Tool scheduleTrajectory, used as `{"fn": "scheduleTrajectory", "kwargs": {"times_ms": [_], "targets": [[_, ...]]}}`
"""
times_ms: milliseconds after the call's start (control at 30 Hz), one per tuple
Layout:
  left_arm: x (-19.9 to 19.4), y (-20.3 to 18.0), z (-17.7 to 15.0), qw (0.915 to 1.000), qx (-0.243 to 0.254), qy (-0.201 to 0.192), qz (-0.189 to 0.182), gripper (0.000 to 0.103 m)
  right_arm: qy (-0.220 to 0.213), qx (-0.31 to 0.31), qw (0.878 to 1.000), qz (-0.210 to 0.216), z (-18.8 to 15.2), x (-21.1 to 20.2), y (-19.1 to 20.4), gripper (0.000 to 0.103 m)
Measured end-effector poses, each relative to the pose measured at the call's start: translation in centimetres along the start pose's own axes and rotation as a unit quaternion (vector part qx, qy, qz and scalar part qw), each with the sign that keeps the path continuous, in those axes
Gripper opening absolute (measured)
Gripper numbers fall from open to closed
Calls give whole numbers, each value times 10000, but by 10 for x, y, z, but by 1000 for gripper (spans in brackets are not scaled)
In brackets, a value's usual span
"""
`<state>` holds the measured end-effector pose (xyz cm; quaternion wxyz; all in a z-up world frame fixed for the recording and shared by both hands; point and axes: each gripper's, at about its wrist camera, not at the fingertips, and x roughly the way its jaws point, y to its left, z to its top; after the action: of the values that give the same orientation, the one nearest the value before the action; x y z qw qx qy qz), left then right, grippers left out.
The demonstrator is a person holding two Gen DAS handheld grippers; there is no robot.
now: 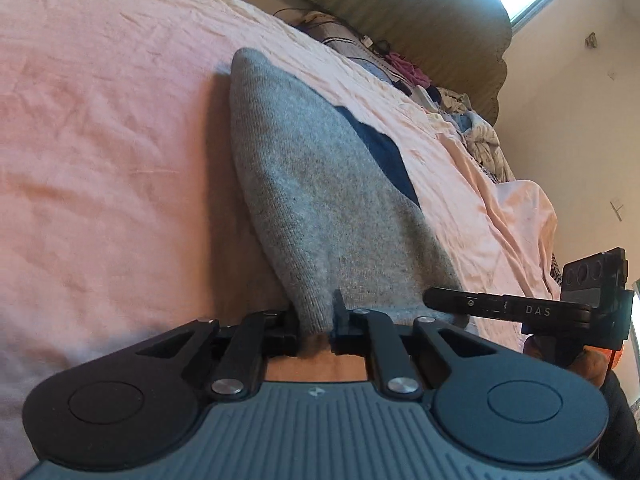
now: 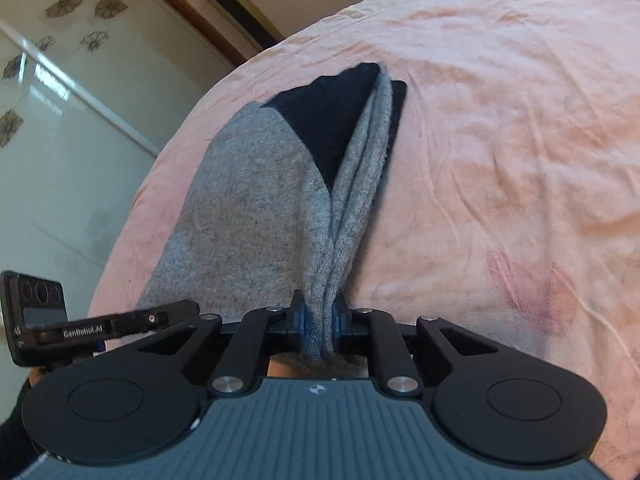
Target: Fold small clothes
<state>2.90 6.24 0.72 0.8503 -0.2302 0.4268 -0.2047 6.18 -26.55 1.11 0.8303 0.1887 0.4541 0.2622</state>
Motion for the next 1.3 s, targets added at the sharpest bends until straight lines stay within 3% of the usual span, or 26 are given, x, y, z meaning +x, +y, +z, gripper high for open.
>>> {"fn": "scheduleTrajectory", "kwargs": {"times_ms": [67,133,167,233,300,333,367,467,567,600,633,667,767,800,900,933,1000,1033,1100,1167,1233,1300], "targets": [[-12,2,-7,9998,168,70,11,10,29,28,10000,90,-7,-6,-4,17],[-12,3,-19,9982,509,196,255,15,113,50,9999,-78,-17,0,-14,20],[-15,5,-24,9975,596,209,324,18,25,160,9998,114,-18,-2,-19,22],[-27,3,-28,9960,801,239,330,20,-107,413,9989,193,-10,-10,-23,39],[-45,-7,-26,9927,1132,-37,421,21,-608,393,9973,80,4,-24,-21,70],[-55,-15,-25,9892,1384,-262,405,23,-750,410,9963,83,15,-27,-22,71],[-59,-23,-23,9856,1579,-462,393,31,-822,470,9955,89,28,-26,-24,69],[-52,-46,-14,9751,1968,-894,494,69,-894,627,9940,76,72,-3,-28,69],[-17,-61,-13,9707,2215,-740,561,70,-637,810,9944,-237,107,38,-33,69],[-2,-61,-15,9714,2252,-533,534,70,-518,875,9940,-412,114,53,-35,63],[14,-59,-17,9730,2208,-301,602,70,-406,801,9948,-473,118,66,-35,49],[27,-57,-21,9736,2153,-186,736,69,-319,626,9959,-577,123,74,-31,17],[38,-68,-33,9617,2586,-368,835,69,-400,-215,9906,-1294,134,88,-21,13],[41,-69,-34,9607,2606,-407,865,69,-373,-202,9898,-1359,136,93,-25,13],[33,-69,-29,9637,2498,-414,845,69,-322,-69,9905,-1334,133,85,-21,19],[22,-68,-25,9670,2384,-495,745,69,-401,-134,9899,-1351,130,76,-14,28],[-1,-64,-14,9681,2292,-851,550,70,-982,-325,9857,-1332,119,49,5,54],[-7,-63,-5,9667,2284,-1004,573,70,-1290,-345,9842,-1164,114,36,13,57],[1,-66,17,9629,2319,-1128,796,70,-1378,-212,9873,-767,111,32,23,65],[31,-70,42,9601,2349,-996,1147,70,-1247,-208,9900,-629,111,47,33,66],[66,-66,60,9577,2345,-766,1482,70,-1050,-372,9896,-905,111,74,37,68],[88,-61,60,9490,2485,-667,1824,73,-695,-484,9869,-1377,106,105,25,69]]}}
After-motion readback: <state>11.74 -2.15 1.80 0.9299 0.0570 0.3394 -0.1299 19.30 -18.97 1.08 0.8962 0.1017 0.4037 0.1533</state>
